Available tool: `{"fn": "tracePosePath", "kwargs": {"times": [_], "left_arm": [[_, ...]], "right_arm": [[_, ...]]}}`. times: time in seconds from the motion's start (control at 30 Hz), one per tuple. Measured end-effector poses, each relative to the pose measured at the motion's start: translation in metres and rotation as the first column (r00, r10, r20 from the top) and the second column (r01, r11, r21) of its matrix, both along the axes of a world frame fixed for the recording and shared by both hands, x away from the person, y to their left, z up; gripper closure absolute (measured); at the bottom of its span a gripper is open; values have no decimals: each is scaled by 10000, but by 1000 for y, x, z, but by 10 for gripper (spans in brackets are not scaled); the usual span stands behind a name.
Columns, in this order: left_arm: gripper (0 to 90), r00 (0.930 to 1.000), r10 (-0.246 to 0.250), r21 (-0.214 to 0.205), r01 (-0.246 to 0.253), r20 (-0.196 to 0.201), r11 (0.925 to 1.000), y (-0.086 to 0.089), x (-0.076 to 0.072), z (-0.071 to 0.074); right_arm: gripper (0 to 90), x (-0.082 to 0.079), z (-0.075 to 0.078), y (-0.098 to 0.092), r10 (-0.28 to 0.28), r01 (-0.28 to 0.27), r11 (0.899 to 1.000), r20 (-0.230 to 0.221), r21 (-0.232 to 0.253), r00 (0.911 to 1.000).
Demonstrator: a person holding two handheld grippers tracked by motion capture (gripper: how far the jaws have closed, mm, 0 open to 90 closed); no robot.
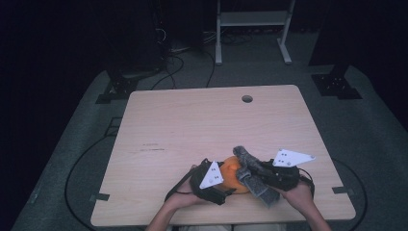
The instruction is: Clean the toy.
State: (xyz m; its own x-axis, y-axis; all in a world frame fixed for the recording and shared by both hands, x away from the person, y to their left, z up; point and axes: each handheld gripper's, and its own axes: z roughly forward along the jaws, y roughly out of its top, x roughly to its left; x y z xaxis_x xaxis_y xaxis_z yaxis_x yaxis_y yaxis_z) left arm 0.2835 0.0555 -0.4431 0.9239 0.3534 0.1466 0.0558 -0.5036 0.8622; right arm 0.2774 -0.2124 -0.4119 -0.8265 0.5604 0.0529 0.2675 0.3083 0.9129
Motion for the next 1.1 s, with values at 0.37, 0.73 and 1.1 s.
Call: {"fn": "tracePosePath", "kwargs": {"times": [0.37,0.73,1.1], "left_arm": [[174,9924,166,-667,-249,-1221,9975,4,11,-3],[191,9955,208,-940,-295,-929,9951,-7,9,-1],[106,9940,15,-948,-120,-1097,9954,-12,14,-7]], "right_arm": [[756,6,-10,-21,-127,150,9989,-498,455,9987],[757,-4,16,-25,-427,434,9956,-96,836,9990],[756,1,-4,-28,-271,304,9973,-493,668,9984]]}}
